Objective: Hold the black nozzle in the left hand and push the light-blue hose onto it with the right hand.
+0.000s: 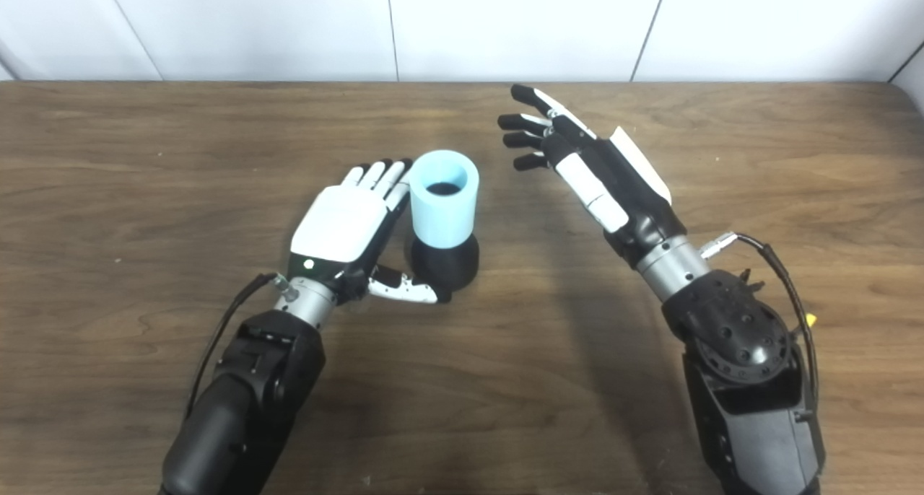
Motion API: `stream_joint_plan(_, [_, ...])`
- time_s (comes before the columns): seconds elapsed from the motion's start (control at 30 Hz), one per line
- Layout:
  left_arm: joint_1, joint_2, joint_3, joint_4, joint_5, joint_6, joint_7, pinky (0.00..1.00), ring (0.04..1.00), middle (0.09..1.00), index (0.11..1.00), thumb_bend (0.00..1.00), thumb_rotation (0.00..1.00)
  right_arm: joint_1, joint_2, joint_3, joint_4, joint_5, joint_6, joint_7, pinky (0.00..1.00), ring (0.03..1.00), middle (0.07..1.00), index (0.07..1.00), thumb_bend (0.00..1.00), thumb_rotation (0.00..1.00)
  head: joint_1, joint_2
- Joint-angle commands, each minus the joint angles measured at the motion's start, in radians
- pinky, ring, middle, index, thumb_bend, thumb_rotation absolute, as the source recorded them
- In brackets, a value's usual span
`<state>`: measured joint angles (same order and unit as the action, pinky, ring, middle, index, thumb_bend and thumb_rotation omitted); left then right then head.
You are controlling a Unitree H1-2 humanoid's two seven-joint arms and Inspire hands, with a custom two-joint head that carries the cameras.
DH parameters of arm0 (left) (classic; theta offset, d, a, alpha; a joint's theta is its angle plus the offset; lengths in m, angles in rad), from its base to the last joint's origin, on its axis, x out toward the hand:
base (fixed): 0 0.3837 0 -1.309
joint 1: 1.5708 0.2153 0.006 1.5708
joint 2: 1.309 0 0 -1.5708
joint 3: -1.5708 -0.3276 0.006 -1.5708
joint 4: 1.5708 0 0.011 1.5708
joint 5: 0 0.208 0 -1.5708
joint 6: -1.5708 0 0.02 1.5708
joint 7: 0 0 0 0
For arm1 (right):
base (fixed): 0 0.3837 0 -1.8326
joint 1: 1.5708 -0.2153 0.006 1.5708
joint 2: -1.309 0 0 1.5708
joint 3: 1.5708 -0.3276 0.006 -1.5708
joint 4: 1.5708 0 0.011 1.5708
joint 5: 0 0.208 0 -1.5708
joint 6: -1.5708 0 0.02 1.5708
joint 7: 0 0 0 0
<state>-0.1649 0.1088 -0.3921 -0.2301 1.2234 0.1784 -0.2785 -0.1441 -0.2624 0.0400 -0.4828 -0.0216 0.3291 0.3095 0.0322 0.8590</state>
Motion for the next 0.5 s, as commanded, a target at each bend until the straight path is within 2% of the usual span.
stream_joint_plan(0.0, [-0.042,-0.011,0.014,-0.047,-0.009,0.005,0.004,1.0,1.0,1.0,1.0,1.0,0.56,-0.024,-0.016,-0.002,-0.022,0.004,-0.006,-0.006,0.75,0.823,0.851,0.943,0.58,1.0,0.002,0.001])
stream_joint_plan(0.17, [-0.049,-0.001,0.055,-0.064,-0.048,0.027,-0.034,1.0,1.0,1.0,1.0,1.0,0.57,-0.026,-0.013,0.002,-0.016,0.001,-0.006,-0.008,0.73,0.821,0.842,0.941,0.56,1.0,0.008,-0.001])
stream_joint_plan(0.3, [-0.039,-0.002,0.128,-0.085,-0.143,0.055,-0.03,1.0,0.988,1.0,1.0,1.0,0.59,-0.024,-0.007,0.003,-0.007,0.015,-0.004,-0.006,0.75,0.845,0.856,0.948,0.55,1.0,0.019,-0.008])
stream_joint_plan(0.4, [-0.005,0.001,0.233,-0.105,-0.326,0.035,0.02,0.95,0.962,0.991,0.991,0.99,0.61,-0.018,0.008,0.0,0.002,0.03,-0.006,-0.013,0.77,0.889,0.902,0.946,0.54,1.0,0.022,-0.012])
stream_joint_plan(0.43, [0.009,-0.01,0.275,-0.12,-0.4,0.045,0.025,0.9,0.95,0.983,0.976,0.96,0.61,-0.014,0.013,-0.001,0.005,0.034,-0.006,-0.017,0.77,0.898,0.912,0.944,0.54,1.0,0.02,-0.015])
stream_joint_plan(0.47, [0.023,-0.019,0.304,-0.132,-0.459,0.05,0.029,0.82,0.939,0.982,0.99,0.93,0.58,-0.01,0.015,-0.001,0.008,0.033,-0.007,-0.02,0.78,0.914,0.927,0.946,0.53,1.0,0.018,-0.017])
